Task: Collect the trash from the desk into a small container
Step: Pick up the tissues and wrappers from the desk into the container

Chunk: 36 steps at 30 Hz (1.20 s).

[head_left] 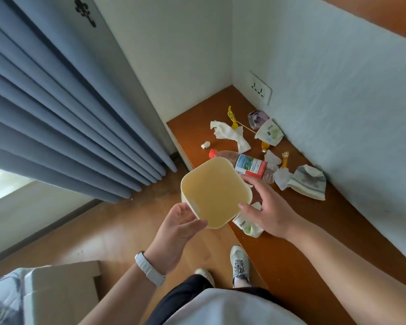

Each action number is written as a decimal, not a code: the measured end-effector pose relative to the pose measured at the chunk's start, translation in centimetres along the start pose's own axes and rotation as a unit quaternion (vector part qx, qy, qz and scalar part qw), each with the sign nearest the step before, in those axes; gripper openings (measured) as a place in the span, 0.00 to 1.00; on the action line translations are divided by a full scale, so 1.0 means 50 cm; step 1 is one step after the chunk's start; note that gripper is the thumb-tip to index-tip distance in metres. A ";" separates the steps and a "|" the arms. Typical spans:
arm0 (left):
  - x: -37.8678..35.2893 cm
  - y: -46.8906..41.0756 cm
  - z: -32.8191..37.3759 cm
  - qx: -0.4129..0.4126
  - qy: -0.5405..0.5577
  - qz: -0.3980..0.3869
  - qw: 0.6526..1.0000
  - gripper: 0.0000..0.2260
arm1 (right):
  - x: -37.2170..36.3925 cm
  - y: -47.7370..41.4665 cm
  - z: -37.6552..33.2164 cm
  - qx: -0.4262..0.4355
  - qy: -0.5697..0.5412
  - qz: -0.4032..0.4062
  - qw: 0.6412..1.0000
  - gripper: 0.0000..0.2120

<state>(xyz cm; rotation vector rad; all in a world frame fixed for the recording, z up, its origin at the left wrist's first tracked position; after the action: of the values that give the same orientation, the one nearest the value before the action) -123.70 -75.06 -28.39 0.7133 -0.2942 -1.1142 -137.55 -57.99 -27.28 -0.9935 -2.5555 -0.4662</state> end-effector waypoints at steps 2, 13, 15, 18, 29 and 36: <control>0.006 -0.012 0.001 0.006 -0.010 -0.001 1.000 0.27 | -0.006 -0.005 0.011 -0.005 -0.003 -0.007 1.000 0.30; 0.048 -0.096 0.009 0.020 -0.025 -0.055 0.998 0.23 | -0.021 0.041 0.126 -0.201 -0.022 0.076 0.976 0.27; 0.061 -0.109 0.009 0.020 -0.031 -0.060 0.998 0.25 | -0.027 0.059 0.170 -0.248 0.029 0.097 0.963 0.30; 0.083 -0.121 0.007 0.019 -0.038 -0.057 0.998 0.26 | -0.040 0.078 0.218 -0.298 0.116 0.105 0.942 0.32; 0.091 -0.127 0.030 0.017 -0.046 -0.078 0.996 0.30 | -0.067 0.062 0.257 -0.330 0.243 0.101 0.906 0.36; 0.089 -0.140 0.063 -0.004 -0.031 -0.080 0.996 0.21 | -0.056 0.079 0.276 -0.373 0.190 0.129 0.899 0.28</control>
<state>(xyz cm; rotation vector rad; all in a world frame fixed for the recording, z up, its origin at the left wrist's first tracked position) -128.53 -81.96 -31.18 0.7042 -0.2893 -1.2904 -135.74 -50.99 -39.97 -1.2915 -1.8549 -1.4602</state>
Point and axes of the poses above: each hand's wrist, its own y-axis away from the middle knuckle, its own x-axis out of the back of the hand, z = x × y, the point moved 10 cm from there along -y, towards the middle knuckle, and after that the axes turned 3 degrees about x, right-handed, at the moved point
